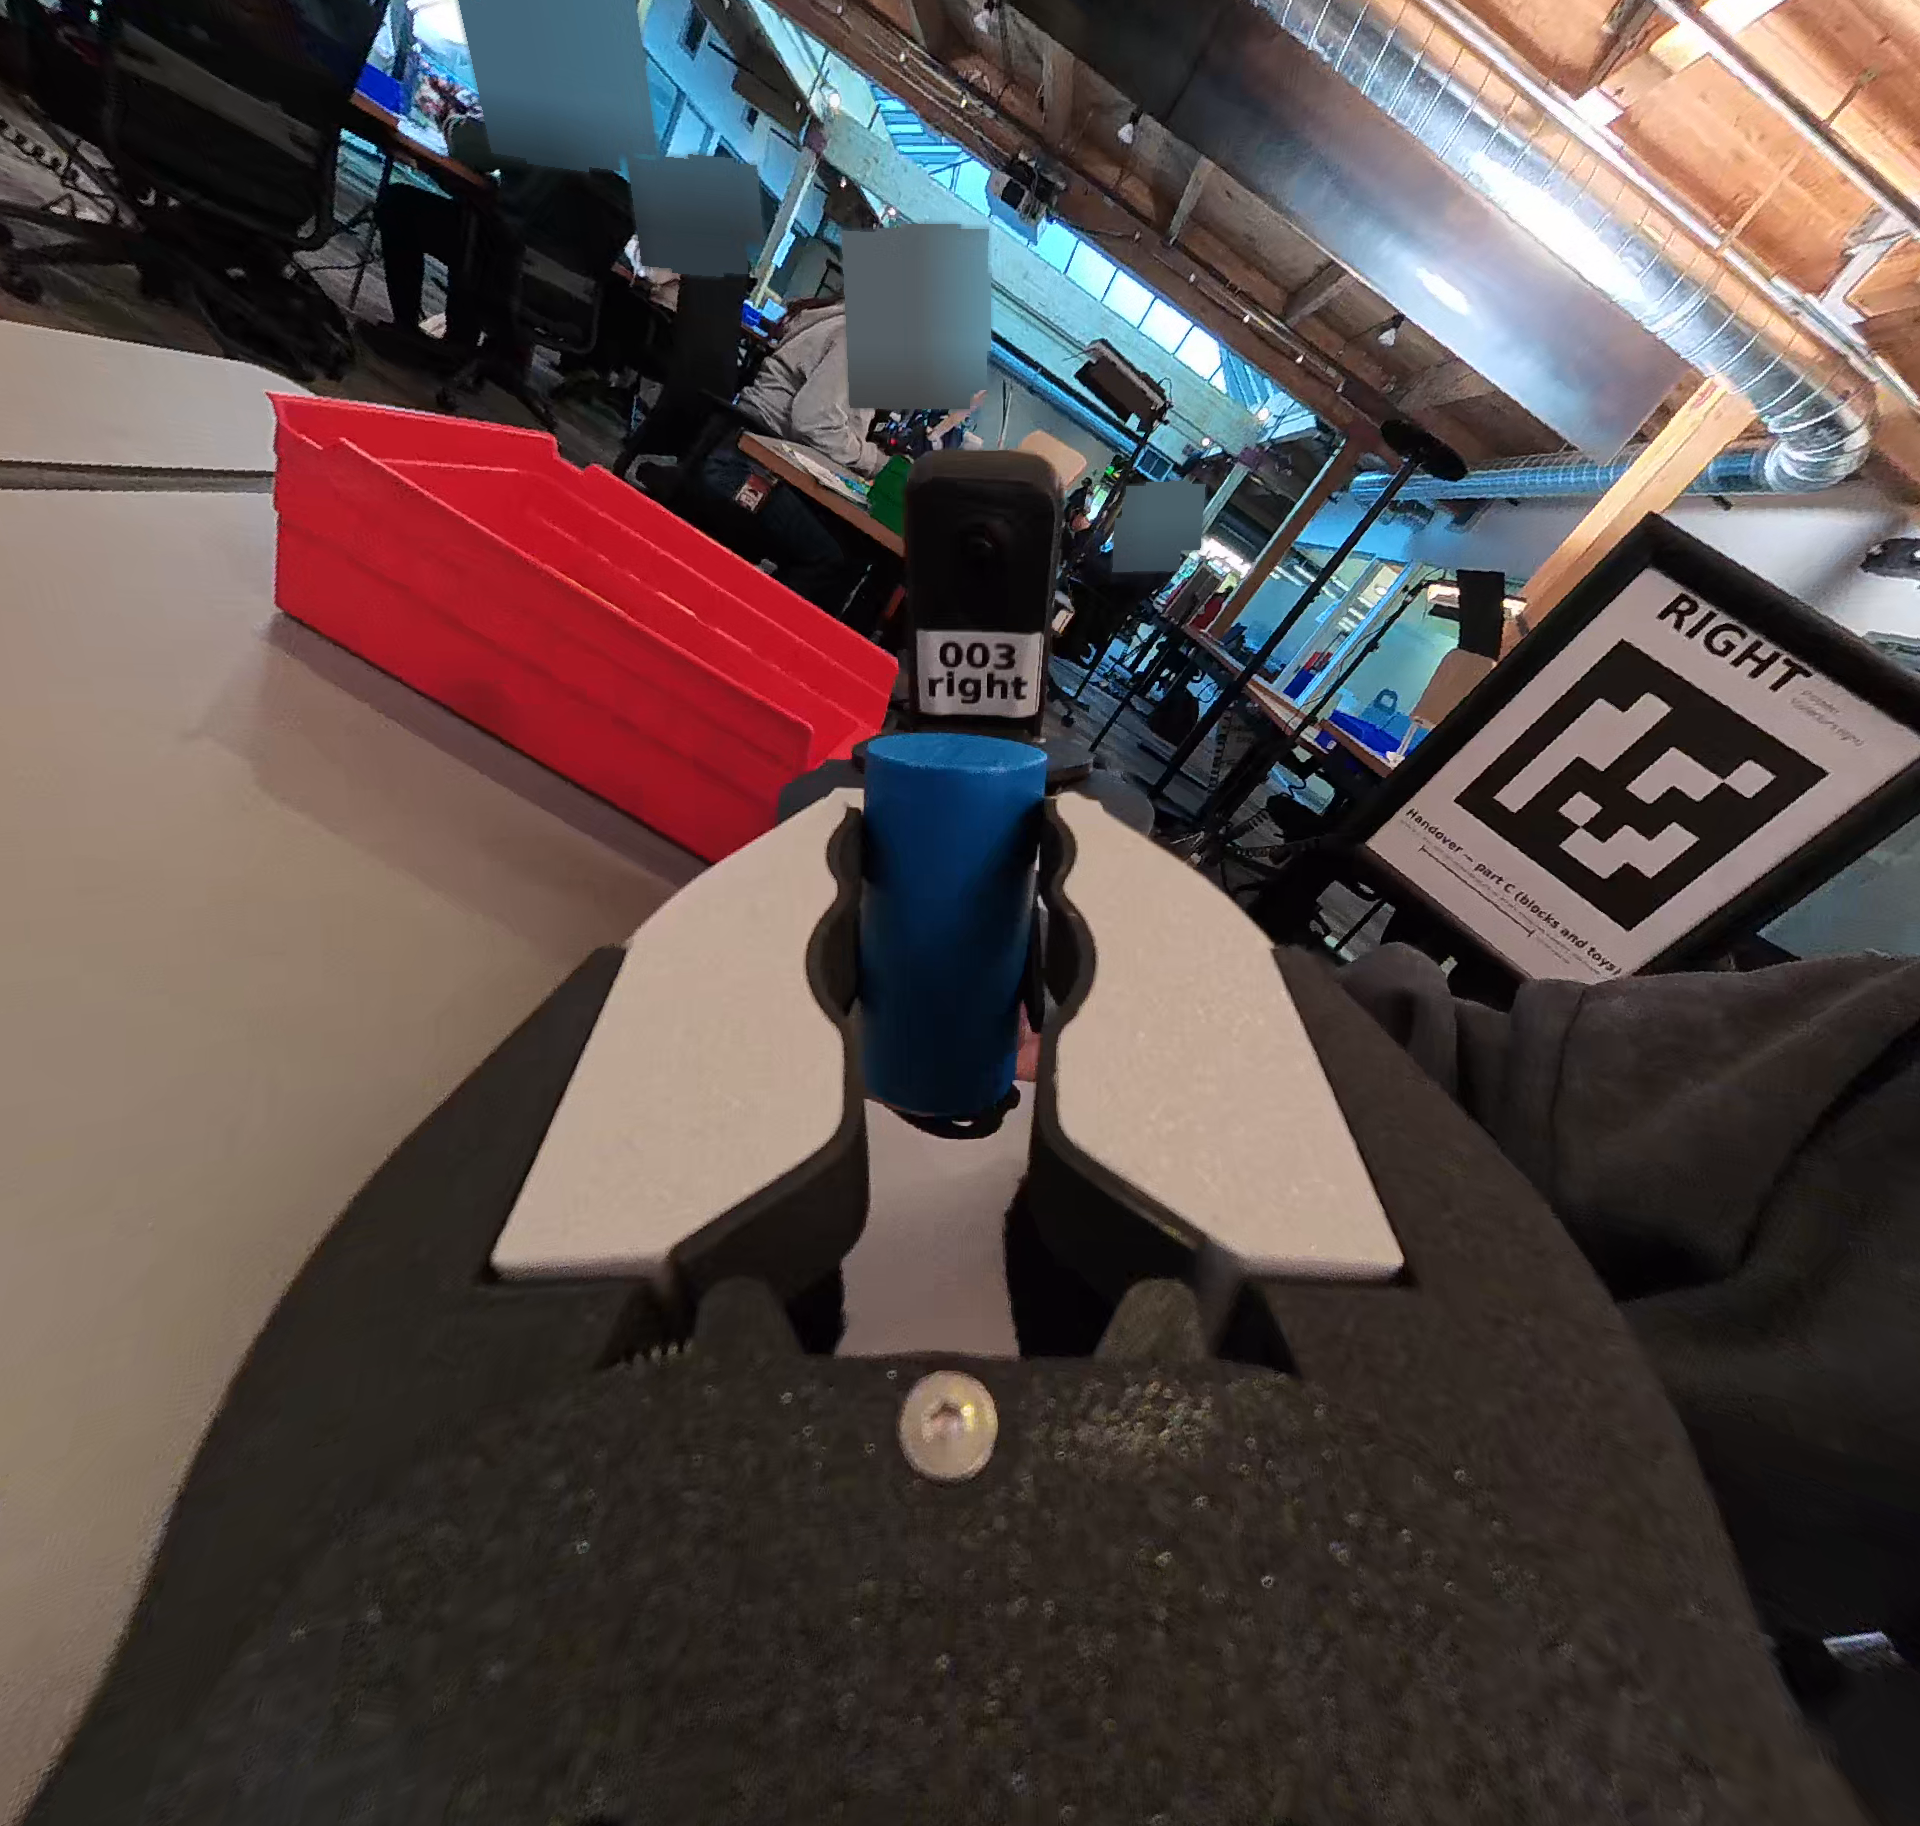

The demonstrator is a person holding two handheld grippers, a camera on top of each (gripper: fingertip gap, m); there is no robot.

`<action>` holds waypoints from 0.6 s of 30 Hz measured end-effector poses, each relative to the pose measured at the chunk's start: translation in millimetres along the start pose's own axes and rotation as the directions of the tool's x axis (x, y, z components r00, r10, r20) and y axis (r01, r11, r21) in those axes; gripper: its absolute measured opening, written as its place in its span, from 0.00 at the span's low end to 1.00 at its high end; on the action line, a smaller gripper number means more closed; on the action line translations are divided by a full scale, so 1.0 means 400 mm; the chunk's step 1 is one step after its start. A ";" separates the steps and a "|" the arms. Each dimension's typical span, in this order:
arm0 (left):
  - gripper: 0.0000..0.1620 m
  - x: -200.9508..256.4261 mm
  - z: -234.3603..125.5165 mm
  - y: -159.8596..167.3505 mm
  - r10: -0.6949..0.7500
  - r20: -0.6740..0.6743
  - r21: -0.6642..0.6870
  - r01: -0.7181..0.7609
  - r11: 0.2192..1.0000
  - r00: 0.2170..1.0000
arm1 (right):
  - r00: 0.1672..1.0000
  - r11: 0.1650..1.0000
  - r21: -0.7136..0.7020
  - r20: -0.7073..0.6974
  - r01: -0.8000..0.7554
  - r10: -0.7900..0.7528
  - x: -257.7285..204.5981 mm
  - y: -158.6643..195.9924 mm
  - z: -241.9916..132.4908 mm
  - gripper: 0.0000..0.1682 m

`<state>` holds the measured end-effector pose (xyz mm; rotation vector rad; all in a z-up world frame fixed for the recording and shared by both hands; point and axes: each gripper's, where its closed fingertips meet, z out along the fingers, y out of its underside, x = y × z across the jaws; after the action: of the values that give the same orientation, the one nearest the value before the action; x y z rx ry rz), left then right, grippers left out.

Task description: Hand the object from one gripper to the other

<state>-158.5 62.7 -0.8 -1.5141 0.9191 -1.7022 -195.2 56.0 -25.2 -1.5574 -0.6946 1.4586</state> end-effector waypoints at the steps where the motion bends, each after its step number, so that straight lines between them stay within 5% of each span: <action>1: 0.20 -0.002 -0.004 0.003 0.008 0.019 -0.008 -0.008 1.000 1.000 | 1.000 1.000 -0.009 -0.005 0.002 -0.002 0.001 0.004 0.000 0.19; 4: 0.36 -0.006 -0.037 0.002 0.042 0.096 0.024 -0.045 0.999 0.994 | 0.996 0.999 -0.029 -0.076 0.037 -0.040 0.014 -0.002 -0.023 0.19; 9: 0.34 -0.022 -0.088 0.119 0.063 0.205 -0.066 -0.050 0.997 0.977 | 0.931 0.982 -0.076 -0.314 0.173 -0.189 0.038 -0.116 -0.188 0.19; 11: 0.33 -0.025 -0.092 0.172 0.073 0.238 -0.131 -0.043 0.990 0.969 | 0.831 0.957 -0.157 -0.475 0.246 -0.291 0.061 -0.187 -0.310 0.19; 13: 0.33 -0.013 -0.087 0.189 0.076 0.228 -0.149 -0.043 0.988 0.971 | 0.611 0.889 -0.365 -0.647 0.277 -0.457 0.114 -0.231 -0.472 0.19; 15: 0.32 -0.004 -0.082 0.187 0.083 0.215 -0.153 -0.051 0.987 0.973 | 0.420 0.795 -0.588 -0.689 0.151 -0.590 0.168 -0.230 -0.642 0.19; 18: 0.32 -0.007 -0.083 0.180 0.100 0.216 -0.156 -0.066 0.986 0.971 | 0.393 0.608 -0.778 -0.614 -0.157 -0.684 0.233 -0.158 -0.847 0.19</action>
<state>-189.3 29.3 -66.2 -1.6994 0.9908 -1.3962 159.9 92.4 -37.0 -2.3360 -0.8631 -0.2341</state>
